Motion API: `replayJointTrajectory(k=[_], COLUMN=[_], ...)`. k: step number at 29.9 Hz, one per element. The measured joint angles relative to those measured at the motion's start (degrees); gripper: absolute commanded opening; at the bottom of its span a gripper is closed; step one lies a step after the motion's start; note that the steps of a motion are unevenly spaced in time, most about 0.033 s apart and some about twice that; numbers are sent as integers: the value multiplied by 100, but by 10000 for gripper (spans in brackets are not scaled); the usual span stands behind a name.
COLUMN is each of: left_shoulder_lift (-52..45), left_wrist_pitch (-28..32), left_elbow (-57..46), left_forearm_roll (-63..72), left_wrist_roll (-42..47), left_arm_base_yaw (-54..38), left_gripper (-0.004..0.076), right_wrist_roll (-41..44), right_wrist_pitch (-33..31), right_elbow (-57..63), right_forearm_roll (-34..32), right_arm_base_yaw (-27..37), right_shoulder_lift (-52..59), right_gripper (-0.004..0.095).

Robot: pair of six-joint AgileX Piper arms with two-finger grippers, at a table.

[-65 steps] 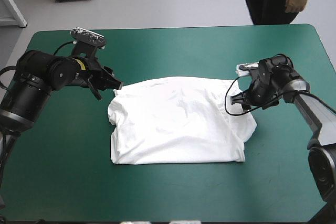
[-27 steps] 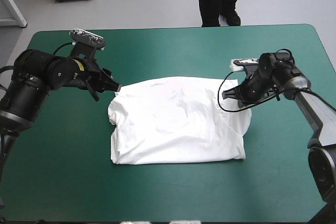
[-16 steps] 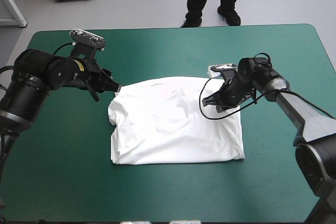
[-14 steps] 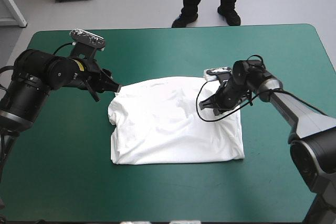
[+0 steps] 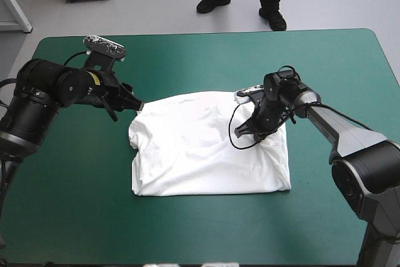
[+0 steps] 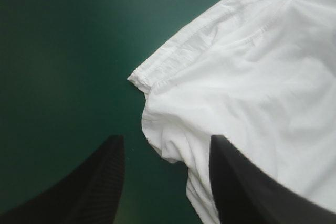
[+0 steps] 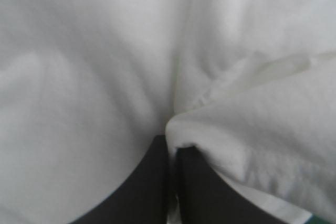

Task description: Fold the cloth

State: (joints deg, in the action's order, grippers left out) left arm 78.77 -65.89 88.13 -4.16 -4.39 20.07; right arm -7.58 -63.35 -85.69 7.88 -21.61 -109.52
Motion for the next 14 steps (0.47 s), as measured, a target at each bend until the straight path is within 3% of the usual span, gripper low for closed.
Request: replayJointTrajectory(k=[7,14], left_shoulder_lift=[-6,-164], left_wrist_pitch=[-63,-183], left_elbow=[0,5], left_forearm_roll=[0,0], left_wrist_roll=[-19,-19], left_arm_base_yaw=[0,0], left_gripper=[368,368], right_wrist_roll=[-12,-12], right_wrist_pitch=[-378,-637], right_elbow=[-503,-546], right_forearm_roll=[16,-61], right_arm_base_yaw=[0,-4], right_shoulder_lift=[134,565], right_gripper=[467,486])
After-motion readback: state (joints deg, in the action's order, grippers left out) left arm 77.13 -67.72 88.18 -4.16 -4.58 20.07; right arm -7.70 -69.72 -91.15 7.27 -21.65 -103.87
